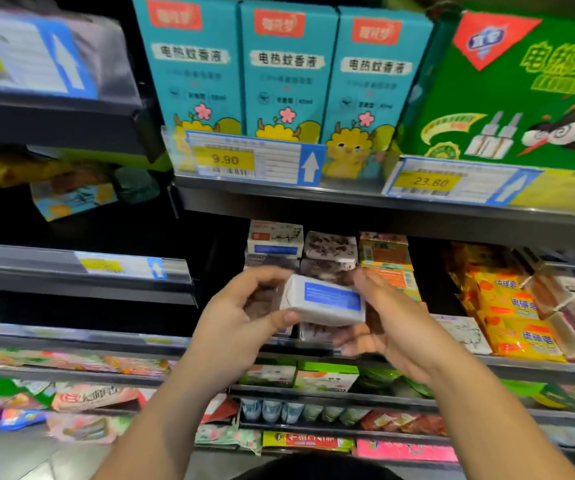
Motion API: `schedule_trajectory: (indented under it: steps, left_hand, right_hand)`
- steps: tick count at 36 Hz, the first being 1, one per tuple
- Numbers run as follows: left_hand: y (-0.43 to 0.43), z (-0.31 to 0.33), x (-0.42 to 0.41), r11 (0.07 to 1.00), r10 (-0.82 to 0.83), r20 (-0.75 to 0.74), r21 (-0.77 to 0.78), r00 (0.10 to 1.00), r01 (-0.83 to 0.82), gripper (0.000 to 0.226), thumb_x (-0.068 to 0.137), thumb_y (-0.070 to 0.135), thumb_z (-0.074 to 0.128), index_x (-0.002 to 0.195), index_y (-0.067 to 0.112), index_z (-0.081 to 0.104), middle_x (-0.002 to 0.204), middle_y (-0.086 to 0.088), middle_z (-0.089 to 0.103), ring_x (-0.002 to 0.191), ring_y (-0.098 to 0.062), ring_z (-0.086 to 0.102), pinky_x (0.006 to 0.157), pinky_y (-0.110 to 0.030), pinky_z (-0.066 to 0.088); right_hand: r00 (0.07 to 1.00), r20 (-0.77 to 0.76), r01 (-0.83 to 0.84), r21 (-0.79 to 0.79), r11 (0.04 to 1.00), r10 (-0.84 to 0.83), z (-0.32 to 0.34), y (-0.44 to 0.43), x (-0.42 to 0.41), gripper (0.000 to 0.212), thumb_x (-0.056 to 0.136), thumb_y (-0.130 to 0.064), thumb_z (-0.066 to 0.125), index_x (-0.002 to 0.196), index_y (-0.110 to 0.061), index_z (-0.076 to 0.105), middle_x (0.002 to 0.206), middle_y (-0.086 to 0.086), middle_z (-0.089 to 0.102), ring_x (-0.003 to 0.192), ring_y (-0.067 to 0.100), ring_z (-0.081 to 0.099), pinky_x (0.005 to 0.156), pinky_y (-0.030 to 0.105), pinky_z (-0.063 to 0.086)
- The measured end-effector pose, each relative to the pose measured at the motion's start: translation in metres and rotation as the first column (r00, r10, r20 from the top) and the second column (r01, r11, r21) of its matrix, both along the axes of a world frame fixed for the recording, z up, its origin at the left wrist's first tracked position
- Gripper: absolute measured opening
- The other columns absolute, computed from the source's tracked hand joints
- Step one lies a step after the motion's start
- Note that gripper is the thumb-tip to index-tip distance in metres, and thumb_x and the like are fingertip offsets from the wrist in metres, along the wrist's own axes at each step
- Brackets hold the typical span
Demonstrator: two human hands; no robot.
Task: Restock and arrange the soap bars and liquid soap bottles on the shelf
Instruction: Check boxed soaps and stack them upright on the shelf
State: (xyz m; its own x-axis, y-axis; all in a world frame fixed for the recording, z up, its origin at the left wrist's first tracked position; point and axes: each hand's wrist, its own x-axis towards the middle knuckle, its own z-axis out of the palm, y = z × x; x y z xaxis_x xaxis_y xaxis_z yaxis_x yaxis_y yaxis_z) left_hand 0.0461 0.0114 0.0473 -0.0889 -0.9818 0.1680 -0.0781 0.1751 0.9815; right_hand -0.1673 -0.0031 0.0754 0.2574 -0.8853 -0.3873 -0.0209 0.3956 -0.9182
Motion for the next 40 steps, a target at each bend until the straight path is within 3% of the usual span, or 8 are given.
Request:
schedule_trajectory:
  steps: [7,12,19,24,28,34,37,40]
  left_hand:
    - [-0.004,-0.025,0.008,0.996,0.04,0.072,-0.077,0.997,-0.035,0.061,0.077,0.0,0.082,0.096,0.055,0.06,0.12,0.023,0.063,0.11,-0.01,0.065,0.096,-0.042,0.054]
    - [-0.009,-0.04,0.014,0.962,0.124,0.324,-0.271,0.938,-0.034,0.054,0.083,0.029,0.071,0.121,0.06,0.048,0.129,0.029,0.044,0.119,-0.001,0.053,0.101,-0.016,0.044]
    - [-0.011,-0.056,0.025,0.97,0.212,0.779,-0.241,0.591,-0.029,0.046,0.088,0.047,0.051,0.124,0.021,0.064,0.128,0.002,0.06,0.119,-0.027,0.056,0.092,-0.041,0.055]
    - [-0.012,-0.049,0.028,0.987,0.138,0.863,-0.16,0.486,0.005,0.047,0.09,0.045,0.051,0.131,0.025,0.061,0.134,0.008,0.058,0.125,-0.021,0.053,0.092,-0.039,0.054]
    - [-0.017,-0.039,0.028,0.999,-0.009,0.924,-0.008,0.383,0.044,0.053,0.1,0.048,0.043,0.15,0.033,0.036,0.152,0.016,0.035,0.142,-0.011,0.029,0.109,-0.032,0.039]
    - [-0.011,-0.042,0.03,0.997,0.013,0.926,-0.04,0.376,0.064,0.057,0.099,0.046,0.046,0.153,0.03,0.033,0.157,0.013,0.032,0.146,-0.013,0.027,0.111,-0.033,0.04]
    - [-0.007,-0.04,0.031,0.995,0.033,0.919,-0.066,0.393,0.071,0.058,0.099,0.044,0.049,0.153,0.03,0.033,0.16,0.014,0.029,0.148,-0.011,0.024,0.113,-0.029,0.036]
    - [-0.007,-0.037,0.03,0.995,0.036,0.913,-0.072,0.407,0.073,0.061,0.101,0.046,0.045,0.156,0.033,0.024,0.162,0.017,0.019,0.15,-0.006,0.014,0.115,-0.024,0.029]
  right_hand:
    - [0.997,0.001,0.076,-0.193,0.978,-0.078,-0.004,-0.006,0.009,0.028,0.068,-0.023,0.079,0.092,-0.017,0.067,0.083,-0.001,0.06,0.068,0.018,0.059,0.055,0.027,0.046]
    - [0.979,-0.098,0.136,-0.325,0.936,-0.176,-0.005,-0.012,0.011,0.035,0.063,-0.023,0.089,0.092,-0.024,0.069,0.09,0.01,0.049,0.07,0.027,0.042,0.06,0.039,0.036]
    - [0.93,-0.23,0.18,-0.399,0.899,-0.288,-0.01,-0.018,0.015,0.052,0.072,-0.001,0.085,0.111,-0.024,0.06,0.09,0.01,0.067,0.067,0.037,0.056,0.058,0.051,0.055]
    - [0.895,-0.304,0.164,-0.456,0.875,-0.326,-0.014,-0.025,0.02,0.045,0.074,-0.008,0.086,0.102,-0.028,0.057,0.092,0.008,0.072,0.069,0.007,0.07,0.056,0.02,0.056]
    - [0.901,-0.28,0.161,-0.494,0.855,-0.332,-0.013,-0.035,0.027,0.038,0.079,-0.014,0.083,0.093,-0.043,0.063,0.086,0.0,0.077,0.077,0.027,0.075,0.073,0.054,0.06]
    - [0.894,-0.388,0.011,-0.479,0.878,-0.223,-0.025,-0.057,0.036,0.022,0.075,-0.032,0.085,0.087,-0.03,0.067,0.074,-0.005,0.074,0.065,0.018,0.07,0.061,0.036,0.054]
    - [0.751,-0.621,-0.162,-0.503,0.849,-0.224,-0.031,-0.062,0.045,0.041,0.075,-0.038,0.085,0.109,-0.034,0.062,0.094,-0.024,0.065,0.079,-0.012,0.059,0.069,0.006,0.042]
    - [0.622,-0.73,-0.212,-0.505,0.837,-0.283,-0.035,-0.062,0.049,0.065,0.069,-0.058,0.081,0.126,-0.033,0.062,0.107,-0.009,0.071,0.104,0.014,0.064,0.089,0.028,0.051]
